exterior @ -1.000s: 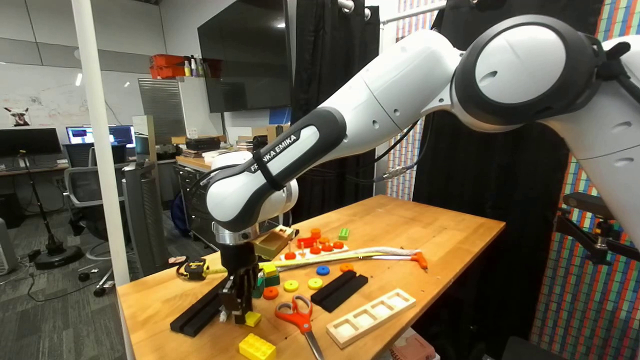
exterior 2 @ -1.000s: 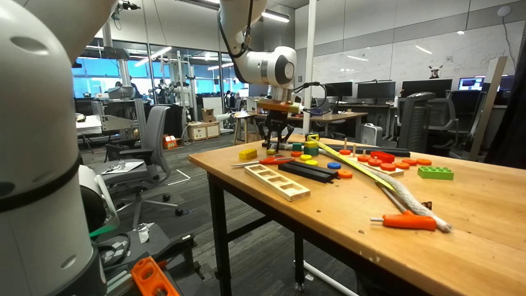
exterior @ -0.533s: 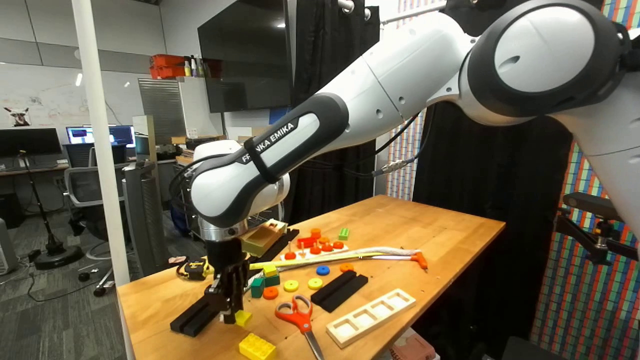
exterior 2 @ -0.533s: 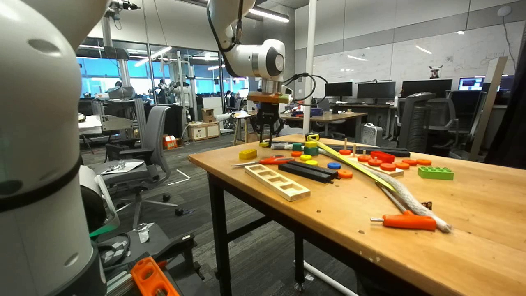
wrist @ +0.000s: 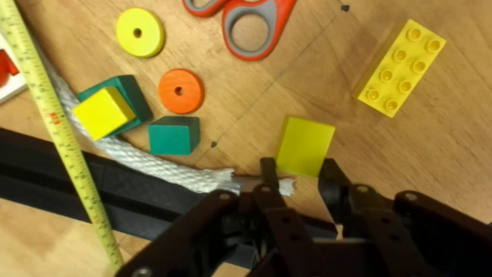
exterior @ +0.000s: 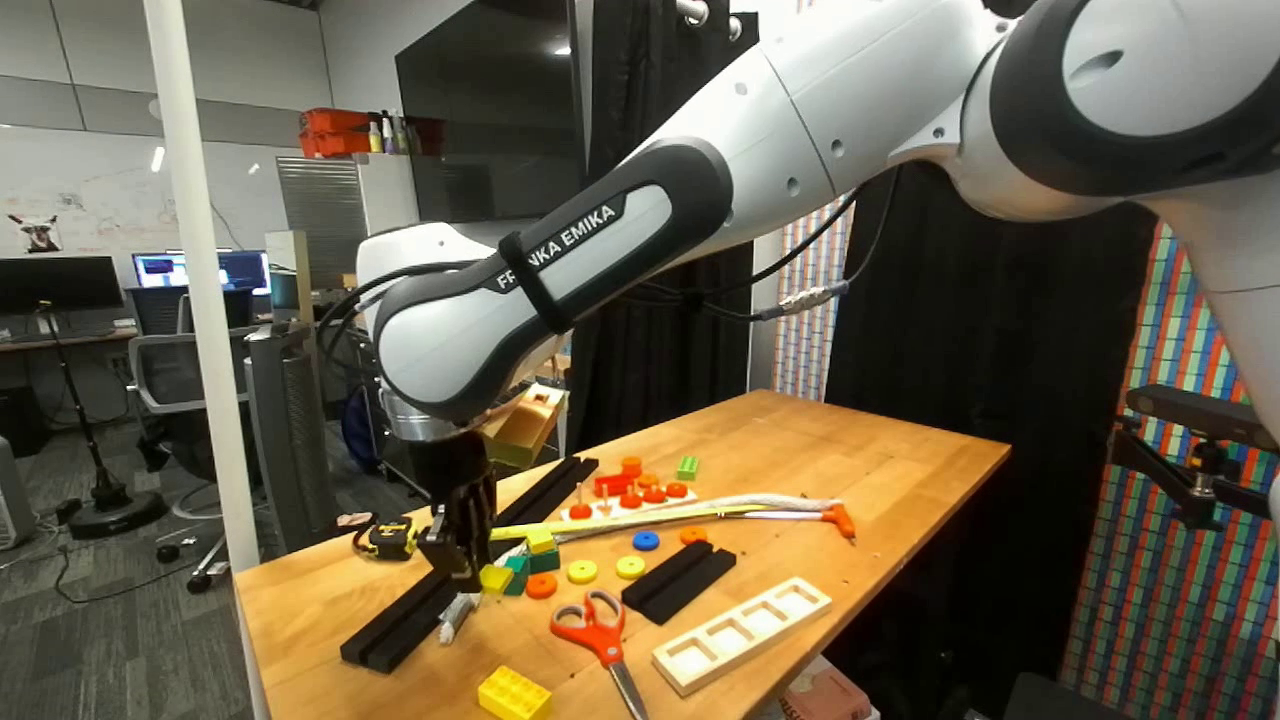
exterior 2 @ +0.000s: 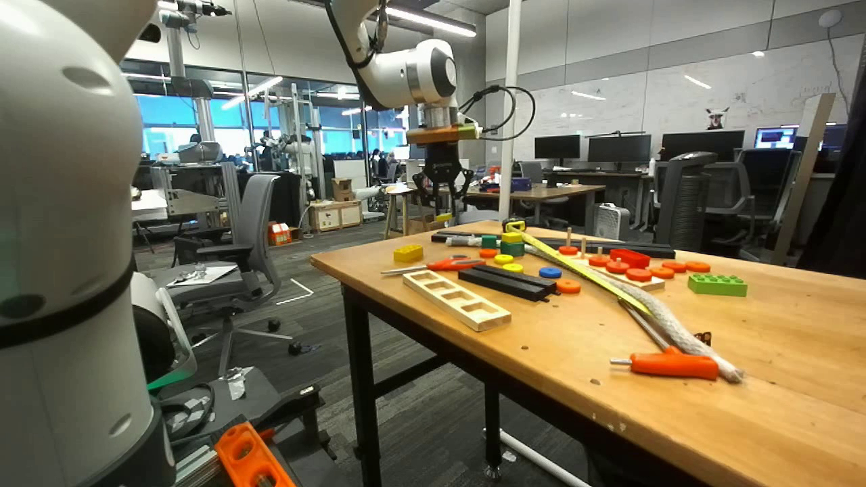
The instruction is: Pick up the yellow block on the back left side of the table and place it on top of the stacked blocks
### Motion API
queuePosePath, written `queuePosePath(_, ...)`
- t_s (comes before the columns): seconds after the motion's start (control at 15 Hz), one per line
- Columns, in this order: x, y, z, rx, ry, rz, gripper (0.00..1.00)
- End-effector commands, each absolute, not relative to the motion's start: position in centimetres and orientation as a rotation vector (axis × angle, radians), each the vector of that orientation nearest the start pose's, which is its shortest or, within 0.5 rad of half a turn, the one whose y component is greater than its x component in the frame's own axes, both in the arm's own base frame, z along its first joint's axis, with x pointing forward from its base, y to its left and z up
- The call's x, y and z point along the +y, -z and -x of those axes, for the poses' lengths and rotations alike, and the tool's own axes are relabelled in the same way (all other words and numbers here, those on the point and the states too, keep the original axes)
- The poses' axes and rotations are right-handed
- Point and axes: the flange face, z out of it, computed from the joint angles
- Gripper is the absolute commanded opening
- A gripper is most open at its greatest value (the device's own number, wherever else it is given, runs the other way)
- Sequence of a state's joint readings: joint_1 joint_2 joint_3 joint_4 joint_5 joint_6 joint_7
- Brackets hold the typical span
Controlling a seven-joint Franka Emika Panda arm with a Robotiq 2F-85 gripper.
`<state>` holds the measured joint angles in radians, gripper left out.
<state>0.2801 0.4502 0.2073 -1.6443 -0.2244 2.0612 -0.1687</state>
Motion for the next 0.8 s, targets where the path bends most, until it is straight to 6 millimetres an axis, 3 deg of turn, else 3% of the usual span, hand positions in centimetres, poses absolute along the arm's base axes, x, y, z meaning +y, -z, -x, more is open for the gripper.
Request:
queuePosePath(0.0, 28.0, -37.6, -60.8, -1.256, 0.034, 3.072, 0.2)
queuePosePath(0.33, 25.7, -37.2, -62.2, -1.334, 0.053, 3.069, 0.19)
queuePosePath(0.73, 21.6, -36.2, -64.7, -1.37, 0.027, 3.04, 0.19)
